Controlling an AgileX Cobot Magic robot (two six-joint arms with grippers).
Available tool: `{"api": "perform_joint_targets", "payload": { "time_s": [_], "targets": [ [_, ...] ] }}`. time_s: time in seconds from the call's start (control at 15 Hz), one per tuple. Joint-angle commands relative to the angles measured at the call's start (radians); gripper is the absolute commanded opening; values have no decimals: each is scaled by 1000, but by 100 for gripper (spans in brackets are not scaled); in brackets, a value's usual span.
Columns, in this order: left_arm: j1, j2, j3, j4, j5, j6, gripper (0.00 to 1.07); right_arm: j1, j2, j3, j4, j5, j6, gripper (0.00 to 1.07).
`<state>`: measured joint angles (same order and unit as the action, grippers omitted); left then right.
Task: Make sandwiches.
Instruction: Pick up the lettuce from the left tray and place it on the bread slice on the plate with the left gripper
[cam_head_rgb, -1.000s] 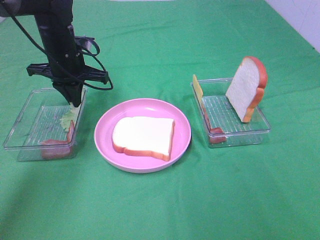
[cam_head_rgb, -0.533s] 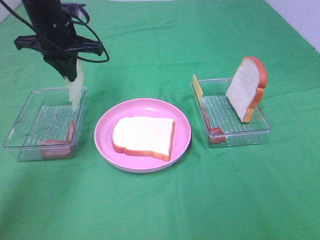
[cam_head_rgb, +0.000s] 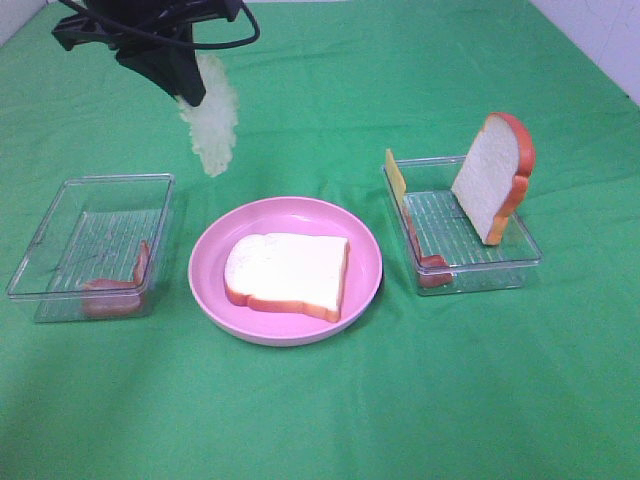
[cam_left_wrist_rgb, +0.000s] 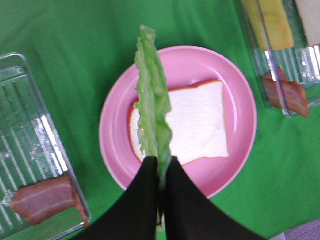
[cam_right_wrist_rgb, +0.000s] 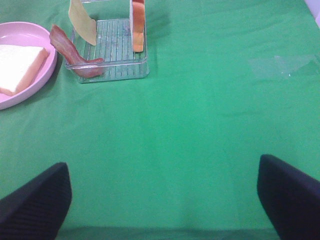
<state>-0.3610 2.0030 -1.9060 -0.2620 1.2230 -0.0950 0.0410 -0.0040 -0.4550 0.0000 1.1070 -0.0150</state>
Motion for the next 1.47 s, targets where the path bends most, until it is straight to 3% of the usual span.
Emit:
{"api": "perform_joint_targets", "payload": {
  "time_s": [0.07, 0.27, 0.47, 0.6, 0.67, 0.8, 1.47],
  "targets": [
    [-50, -4, -3, -52, 96, 22, 0, -3, -24, 3, 0, -5, 0, 96],
    [-95, 24, -2, -141, 57, 41, 0, -3, -24, 3, 0, -5, 0, 96],
    [-103, 73, 42, -280, 44, 117, 0, -3, -24, 3, 0, -5, 0, 96],
    [-103, 80, 125, -339, -29, 235, 0, -3, -24, 3, 0, -5, 0, 96],
    [-103, 94, 178, -430, -59, 344, 0, -3, -24, 3, 0, -5, 0, 96],
    [-103, 119, 198, -486, -58, 420, 0, -3, -24, 3, 0, -5, 0, 96],
    [-104, 220, 198, -491, -105, 438, 0, -3, -24, 3, 0, -5, 0, 96]
  ]
}}
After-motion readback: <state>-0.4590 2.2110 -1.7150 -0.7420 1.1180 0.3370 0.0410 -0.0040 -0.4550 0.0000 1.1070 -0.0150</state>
